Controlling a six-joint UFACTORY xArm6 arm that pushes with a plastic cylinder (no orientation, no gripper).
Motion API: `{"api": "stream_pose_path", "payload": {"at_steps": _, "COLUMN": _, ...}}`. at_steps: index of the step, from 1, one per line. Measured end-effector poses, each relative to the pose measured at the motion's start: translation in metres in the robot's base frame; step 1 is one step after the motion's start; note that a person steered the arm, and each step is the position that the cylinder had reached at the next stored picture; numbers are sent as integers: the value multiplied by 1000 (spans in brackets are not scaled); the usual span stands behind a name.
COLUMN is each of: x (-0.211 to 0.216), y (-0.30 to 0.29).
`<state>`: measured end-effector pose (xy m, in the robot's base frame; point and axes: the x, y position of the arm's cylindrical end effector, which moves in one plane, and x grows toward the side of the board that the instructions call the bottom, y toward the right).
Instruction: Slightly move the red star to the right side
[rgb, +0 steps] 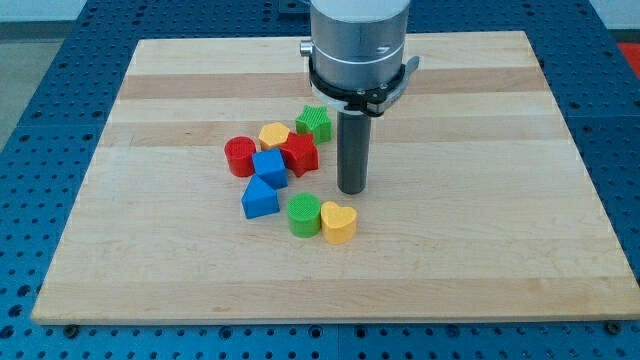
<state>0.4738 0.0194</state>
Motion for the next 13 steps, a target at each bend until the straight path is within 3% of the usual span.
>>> {"api": "stream_pose_path", "payload": {"at_steps": 2, "x": -2, "y": -52}}
{"api": "stream_pose_path", "payload": {"at_steps": 5, "x": -18, "y": -85}}
{"api": "stream_pose_path", "payload": {"at_steps": 7, "x": -51, "y": -75}}
{"api": "stream_pose_path", "payload": {"at_steps": 9, "x": -8, "y": -21}}
{"api": "stream_pose_path", "payload": {"at_steps": 12, "x": -2, "y": -62}}
{"api": "stream_pose_path", "payload": {"at_steps": 13, "x": -35, "y": -63}}
